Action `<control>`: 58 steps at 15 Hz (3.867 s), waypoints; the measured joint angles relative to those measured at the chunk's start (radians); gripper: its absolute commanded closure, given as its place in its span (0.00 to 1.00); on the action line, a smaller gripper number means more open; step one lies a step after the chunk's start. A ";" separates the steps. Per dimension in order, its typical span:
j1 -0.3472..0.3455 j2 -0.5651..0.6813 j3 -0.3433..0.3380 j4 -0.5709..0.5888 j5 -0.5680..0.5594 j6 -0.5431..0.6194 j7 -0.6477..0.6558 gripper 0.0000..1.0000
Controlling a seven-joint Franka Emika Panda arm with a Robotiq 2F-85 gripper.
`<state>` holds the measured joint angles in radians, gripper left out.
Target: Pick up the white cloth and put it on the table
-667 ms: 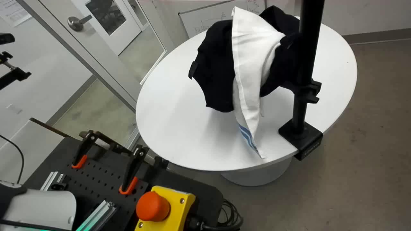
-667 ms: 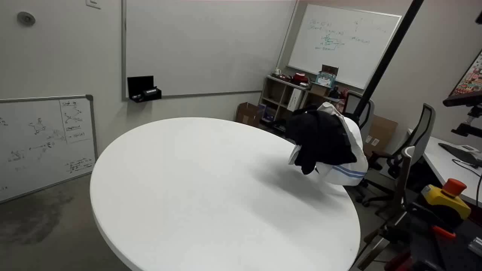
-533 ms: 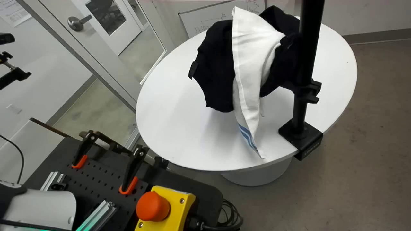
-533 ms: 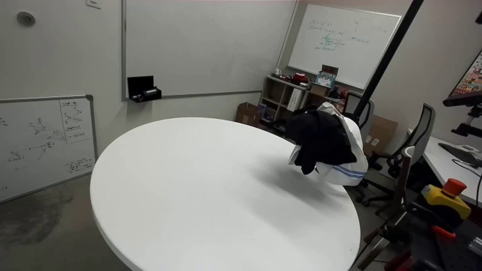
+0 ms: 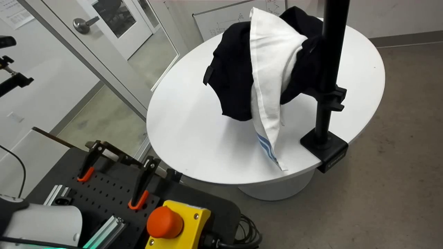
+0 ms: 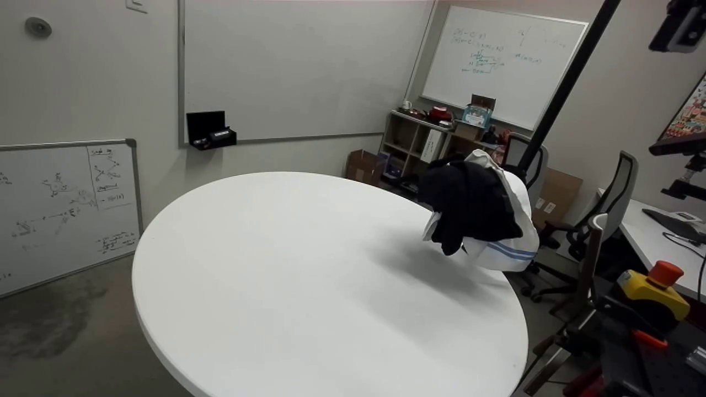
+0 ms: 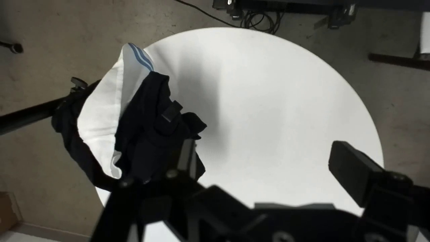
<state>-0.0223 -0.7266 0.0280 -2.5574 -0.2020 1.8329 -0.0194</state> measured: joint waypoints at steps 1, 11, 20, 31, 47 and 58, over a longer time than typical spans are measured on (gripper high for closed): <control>-0.024 0.029 -0.022 0.013 -0.005 0.021 0.002 0.00; -0.164 0.364 -0.189 0.181 -0.008 0.300 0.027 0.00; -0.215 0.697 -0.221 0.366 -0.006 0.486 0.209 0.00; -0.212 0.940 -0.259 0.510 -0.006 0.486 0.381 0.00; -0.187 1.060 -0.297 0.524 -0.010 0.484 0.431 0.36; -0.172 1.081 -0.311 0.530 -0.010 0.484 0.432 1.00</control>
<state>-0.1943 0.3547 -0.2834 -2.0274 -0.2116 2.3173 0.4128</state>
